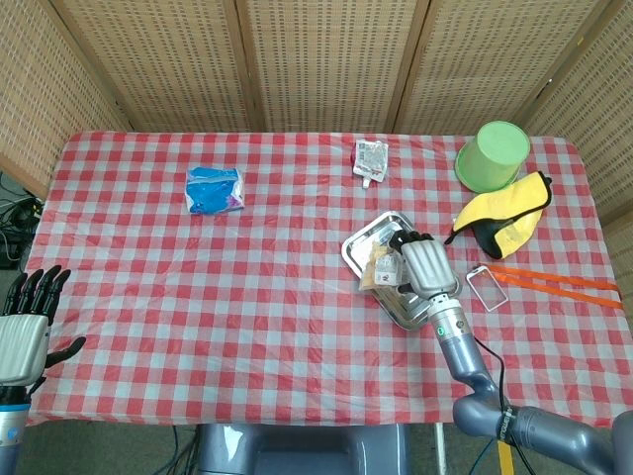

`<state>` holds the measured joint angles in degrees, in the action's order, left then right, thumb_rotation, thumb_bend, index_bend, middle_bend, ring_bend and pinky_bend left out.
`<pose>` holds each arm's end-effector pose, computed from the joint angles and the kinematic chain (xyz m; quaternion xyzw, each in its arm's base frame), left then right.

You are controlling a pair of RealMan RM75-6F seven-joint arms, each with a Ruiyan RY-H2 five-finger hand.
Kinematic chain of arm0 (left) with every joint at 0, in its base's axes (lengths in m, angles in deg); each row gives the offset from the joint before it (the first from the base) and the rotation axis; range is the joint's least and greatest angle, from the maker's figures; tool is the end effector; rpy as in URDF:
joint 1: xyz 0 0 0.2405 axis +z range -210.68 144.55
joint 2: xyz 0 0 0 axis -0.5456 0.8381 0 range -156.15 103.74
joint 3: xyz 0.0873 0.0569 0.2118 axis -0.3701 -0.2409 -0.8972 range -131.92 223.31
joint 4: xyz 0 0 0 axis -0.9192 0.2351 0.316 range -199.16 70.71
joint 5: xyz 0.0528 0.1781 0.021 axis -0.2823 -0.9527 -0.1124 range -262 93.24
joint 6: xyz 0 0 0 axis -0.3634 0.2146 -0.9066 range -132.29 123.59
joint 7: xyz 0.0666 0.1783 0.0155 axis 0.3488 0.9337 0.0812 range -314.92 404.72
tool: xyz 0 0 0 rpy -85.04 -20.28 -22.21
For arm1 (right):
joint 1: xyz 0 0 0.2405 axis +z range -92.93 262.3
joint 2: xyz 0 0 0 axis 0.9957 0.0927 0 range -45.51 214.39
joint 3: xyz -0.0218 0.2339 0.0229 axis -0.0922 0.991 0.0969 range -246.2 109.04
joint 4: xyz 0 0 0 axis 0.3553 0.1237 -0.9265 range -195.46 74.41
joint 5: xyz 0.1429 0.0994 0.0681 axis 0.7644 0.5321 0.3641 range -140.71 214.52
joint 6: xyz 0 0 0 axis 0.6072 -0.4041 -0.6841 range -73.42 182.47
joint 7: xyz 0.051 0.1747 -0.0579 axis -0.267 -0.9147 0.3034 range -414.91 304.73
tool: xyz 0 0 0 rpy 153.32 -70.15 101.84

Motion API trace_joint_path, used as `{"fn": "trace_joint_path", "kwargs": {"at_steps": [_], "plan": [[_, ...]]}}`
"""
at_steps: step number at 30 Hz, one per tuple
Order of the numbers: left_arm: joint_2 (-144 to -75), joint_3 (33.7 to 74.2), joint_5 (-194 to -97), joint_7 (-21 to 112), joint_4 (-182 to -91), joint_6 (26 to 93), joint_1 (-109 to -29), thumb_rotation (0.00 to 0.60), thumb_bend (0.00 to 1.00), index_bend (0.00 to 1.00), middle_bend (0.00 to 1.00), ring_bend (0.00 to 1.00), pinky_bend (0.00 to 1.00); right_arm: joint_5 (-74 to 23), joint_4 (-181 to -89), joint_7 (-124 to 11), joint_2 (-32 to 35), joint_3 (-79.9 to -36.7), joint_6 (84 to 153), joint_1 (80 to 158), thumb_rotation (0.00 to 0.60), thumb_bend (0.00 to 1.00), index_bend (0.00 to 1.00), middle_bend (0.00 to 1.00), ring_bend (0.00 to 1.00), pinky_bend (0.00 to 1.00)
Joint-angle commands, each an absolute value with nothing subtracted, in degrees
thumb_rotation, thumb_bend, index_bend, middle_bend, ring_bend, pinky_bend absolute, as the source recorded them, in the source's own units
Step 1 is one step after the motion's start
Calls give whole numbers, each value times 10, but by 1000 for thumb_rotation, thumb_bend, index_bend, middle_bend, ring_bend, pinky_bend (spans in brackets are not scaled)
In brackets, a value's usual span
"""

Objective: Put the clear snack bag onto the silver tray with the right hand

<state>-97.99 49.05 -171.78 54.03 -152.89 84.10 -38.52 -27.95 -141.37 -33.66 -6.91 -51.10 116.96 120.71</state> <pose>-0.2726 0.2286 0.1470 -0.6045 -0.3346 -0.3885 0.6096 -0.1478 -0.3850 0.0301 0.6570 -0.3774 0.4138 0.5047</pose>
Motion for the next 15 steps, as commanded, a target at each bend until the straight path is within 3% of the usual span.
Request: {"fn": "trace_joint_path", "kwargs": {"at_steps": [1, 5, 7, 10, 15], "plan": [[-980, 491, -1717, 540, -1528, 840, -386, 600, 51, 0, 0, 0, 0, -263, -1399, -342, -72, -505, 1160, 1212, 600, 245, 522, 385, 354, 372], [-979, 488, -1719, 540, -1528, 836, -387, 600, 51, 0, 0, 0, 0, -257, -1385, -339, -74, -506, 1161, 1216, 600, 236, 474, 334, 312, 267], [-978, 487, -1719, 537, -1530, 834, -387, 600, 51, 0, 0, 0, 0, -256, -1380, -337, -75, -510, 1159, 1217, 600, 215, 378, 235, 212, 145], [-977, 487, -1720, 537, -1531, 835, -387, 600, 52, 0, 0, 0, 0, -246, -1376, -331, -74, -513, 1152, 1218, 600, 189, 237, 115, 77, 50], [-976, 486, -1722, 535, -1531, 835, -387, 600, 51, 0, 0, 0, 0, -223, -1385, -316, -65, -517, 1139, 1219, 600, 177, 81, 32, 3, 0]]}}
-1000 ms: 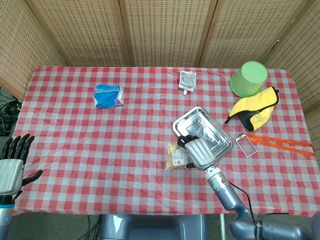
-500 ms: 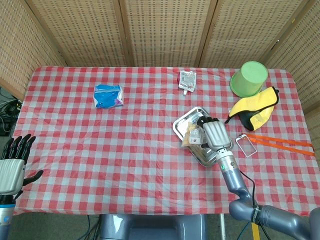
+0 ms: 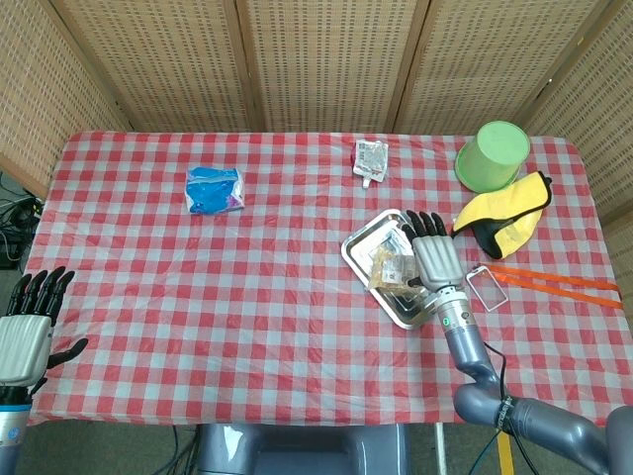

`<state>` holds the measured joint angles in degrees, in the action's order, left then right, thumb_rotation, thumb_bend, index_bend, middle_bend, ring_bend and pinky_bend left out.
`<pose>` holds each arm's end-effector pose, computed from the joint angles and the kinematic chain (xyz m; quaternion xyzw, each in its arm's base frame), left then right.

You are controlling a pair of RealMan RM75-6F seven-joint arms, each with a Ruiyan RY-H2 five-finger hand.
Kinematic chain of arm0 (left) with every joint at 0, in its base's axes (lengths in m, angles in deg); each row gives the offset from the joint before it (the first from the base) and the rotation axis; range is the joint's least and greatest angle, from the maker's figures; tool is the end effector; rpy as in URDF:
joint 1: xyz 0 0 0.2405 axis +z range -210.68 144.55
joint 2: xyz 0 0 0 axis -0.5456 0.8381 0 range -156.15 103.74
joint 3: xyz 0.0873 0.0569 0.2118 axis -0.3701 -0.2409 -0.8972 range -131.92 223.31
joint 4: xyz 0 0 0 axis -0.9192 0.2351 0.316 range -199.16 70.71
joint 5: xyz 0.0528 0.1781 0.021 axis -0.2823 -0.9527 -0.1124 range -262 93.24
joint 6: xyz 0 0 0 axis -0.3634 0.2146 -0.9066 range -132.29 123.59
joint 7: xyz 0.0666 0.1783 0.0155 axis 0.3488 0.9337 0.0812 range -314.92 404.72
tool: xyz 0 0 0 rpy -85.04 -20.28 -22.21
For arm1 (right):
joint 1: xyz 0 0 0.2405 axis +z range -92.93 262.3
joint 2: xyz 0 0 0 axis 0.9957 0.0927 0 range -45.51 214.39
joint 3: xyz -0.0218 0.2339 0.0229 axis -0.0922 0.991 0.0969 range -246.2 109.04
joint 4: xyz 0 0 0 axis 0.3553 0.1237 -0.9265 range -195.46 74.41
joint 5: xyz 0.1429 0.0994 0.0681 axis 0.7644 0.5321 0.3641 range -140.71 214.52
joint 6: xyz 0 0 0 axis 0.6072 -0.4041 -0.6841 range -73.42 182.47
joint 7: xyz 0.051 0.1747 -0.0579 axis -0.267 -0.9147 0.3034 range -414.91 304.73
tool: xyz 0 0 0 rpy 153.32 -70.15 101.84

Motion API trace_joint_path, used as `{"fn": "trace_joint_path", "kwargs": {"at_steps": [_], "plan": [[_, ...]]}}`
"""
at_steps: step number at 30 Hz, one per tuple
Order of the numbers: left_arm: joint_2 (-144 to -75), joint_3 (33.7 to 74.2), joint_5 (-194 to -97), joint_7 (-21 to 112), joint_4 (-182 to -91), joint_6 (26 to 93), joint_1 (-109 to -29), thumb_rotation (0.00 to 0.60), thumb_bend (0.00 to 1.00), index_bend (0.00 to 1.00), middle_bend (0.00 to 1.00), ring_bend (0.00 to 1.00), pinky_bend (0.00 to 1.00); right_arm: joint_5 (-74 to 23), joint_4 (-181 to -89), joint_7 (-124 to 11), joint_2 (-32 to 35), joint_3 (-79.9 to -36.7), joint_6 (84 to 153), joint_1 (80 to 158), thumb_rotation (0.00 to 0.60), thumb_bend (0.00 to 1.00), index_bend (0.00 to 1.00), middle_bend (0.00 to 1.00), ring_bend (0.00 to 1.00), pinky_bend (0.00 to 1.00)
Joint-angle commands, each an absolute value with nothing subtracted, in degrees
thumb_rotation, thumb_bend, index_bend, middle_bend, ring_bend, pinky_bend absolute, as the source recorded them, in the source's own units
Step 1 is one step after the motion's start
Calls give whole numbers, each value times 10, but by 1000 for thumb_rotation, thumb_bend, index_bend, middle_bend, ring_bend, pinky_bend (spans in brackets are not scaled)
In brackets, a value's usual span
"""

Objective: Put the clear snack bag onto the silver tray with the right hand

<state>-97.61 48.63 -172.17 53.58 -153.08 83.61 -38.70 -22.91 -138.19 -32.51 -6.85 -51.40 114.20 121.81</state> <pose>-0.2718 0.2282 0.1454 -0.6101 -0.3374 -0.3879 0.6029 -0.1689 -0.3946 0.0267 0.6561 -0.3958 0.3758 0.5211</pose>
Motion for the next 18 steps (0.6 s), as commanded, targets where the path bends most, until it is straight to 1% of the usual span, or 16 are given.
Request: {"fn": "trace_joint_path", "kwargs": {"at_steps": [1, 6, 10, 16, 18], "plan": [[-975, 486, -1722, 534, -1531, 835, -387, 600, 51, 0, 0, 0, 0, -220, -1387, -311, -63, -519, 1138, 1219, 600, 177, 74, 24, 0, 0], [-974, 485, -1724, 532, -1532, 838, -387, 600, 51, 0, 0, 0, 0, -205, -1397, -298, -55, -523, 1142, 1216, 600, 178, 73, 9, 0, 0], [-974, 486, -1723, 530, -1531, 839, -386, 600, 51, 0, 0, 0, 0, -214, -1413, -304, -41, -530, 1160, 1203, 600, 177, 73, 0, 0, 0], [-974, 486, -1723, 532, -1531, 838, -386, 600, 51, 0, 0, 0, 0, -262, -1453, -340, 1, -560, 1206, 1160, 600, 176, 68, 0, 0, 0], [-975, 485, -1725, 535, -1532, 839, -386, 600, 50, 0, 0, 0, 0, -289, -1471, -355, 20, -579, 1227, 1140, 600, 175, 60, 0, 0, 0]]}}
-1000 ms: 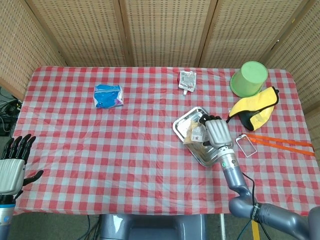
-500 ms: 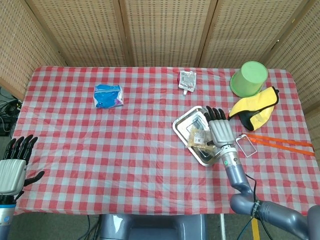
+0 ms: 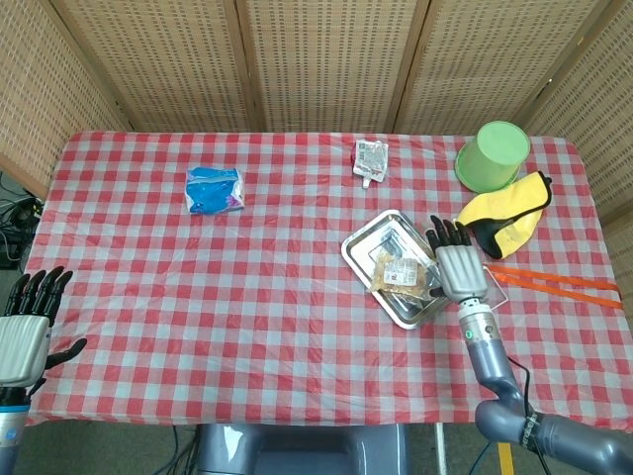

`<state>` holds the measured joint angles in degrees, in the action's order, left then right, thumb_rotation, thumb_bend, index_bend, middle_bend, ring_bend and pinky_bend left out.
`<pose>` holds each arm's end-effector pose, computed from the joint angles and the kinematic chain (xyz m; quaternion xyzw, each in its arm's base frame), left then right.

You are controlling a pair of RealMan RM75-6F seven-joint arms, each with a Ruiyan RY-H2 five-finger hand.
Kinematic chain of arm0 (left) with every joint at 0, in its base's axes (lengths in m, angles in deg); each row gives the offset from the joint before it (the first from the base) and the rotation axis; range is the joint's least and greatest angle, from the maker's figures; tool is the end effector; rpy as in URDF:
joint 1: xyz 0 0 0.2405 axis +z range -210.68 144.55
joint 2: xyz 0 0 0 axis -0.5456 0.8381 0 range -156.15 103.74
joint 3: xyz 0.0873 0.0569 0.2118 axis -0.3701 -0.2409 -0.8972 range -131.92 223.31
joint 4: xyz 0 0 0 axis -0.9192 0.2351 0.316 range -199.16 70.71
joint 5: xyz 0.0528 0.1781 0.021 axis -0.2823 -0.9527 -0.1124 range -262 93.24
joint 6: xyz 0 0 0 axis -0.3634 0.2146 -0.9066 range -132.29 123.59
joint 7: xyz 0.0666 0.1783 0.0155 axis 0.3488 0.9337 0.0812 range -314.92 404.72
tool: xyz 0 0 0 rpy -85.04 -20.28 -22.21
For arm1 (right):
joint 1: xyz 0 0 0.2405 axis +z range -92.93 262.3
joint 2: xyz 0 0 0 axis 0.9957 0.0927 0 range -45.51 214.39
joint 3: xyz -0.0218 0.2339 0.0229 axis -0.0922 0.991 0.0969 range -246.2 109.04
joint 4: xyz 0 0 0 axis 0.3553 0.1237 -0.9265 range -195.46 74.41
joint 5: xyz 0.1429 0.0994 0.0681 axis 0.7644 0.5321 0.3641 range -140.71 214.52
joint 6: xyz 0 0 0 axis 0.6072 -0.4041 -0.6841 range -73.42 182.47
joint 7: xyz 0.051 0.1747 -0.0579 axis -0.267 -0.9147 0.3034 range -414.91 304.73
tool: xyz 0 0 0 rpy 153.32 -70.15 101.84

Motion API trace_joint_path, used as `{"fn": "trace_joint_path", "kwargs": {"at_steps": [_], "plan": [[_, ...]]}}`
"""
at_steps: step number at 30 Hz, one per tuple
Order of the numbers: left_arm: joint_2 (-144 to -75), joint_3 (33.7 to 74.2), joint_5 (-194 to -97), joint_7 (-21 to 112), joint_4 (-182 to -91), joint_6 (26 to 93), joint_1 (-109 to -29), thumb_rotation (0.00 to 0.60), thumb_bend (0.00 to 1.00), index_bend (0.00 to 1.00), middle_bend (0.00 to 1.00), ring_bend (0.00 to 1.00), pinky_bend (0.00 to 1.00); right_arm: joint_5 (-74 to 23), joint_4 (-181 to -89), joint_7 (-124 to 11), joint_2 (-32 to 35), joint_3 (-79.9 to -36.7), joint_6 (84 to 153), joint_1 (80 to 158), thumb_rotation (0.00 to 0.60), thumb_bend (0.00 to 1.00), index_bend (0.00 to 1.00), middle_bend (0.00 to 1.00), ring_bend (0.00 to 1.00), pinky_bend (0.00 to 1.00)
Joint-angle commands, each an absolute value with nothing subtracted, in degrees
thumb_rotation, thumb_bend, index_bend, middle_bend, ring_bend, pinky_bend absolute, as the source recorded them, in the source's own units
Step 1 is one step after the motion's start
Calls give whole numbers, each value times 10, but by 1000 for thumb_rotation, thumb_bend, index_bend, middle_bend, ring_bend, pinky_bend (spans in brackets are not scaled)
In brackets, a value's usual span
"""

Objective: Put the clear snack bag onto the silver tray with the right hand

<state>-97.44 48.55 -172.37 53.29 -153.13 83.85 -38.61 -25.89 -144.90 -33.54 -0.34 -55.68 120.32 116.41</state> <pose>-0.2715 0.2275 0.1464 -0.6096 -0.3371 -0.3899 0.6023 -0.1962 -0.3662 0.0574 0.6480 -0.3841 0.3689 0.5445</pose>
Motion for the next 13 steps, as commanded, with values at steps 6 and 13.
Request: {"fn": "trace_joint_path", "kwargs": {"at_steps": [6, 13], "plan": [[-978, 485, -1728, 538, -1531, 844, -385, 600, 51, 0, 0, 0, 0, -375, -1487, -394, 50, -627, 1303, 1087, 600, 169, 4, 0, 0, 0], [-981, 484, -1735, 535, -1526, 852, -383, 600, 51, 0, 0, 0, 0, -457, -1436, -481, 62, -677, 1409, 1008, 600, 157, 0, 0, 0, 0]]}}
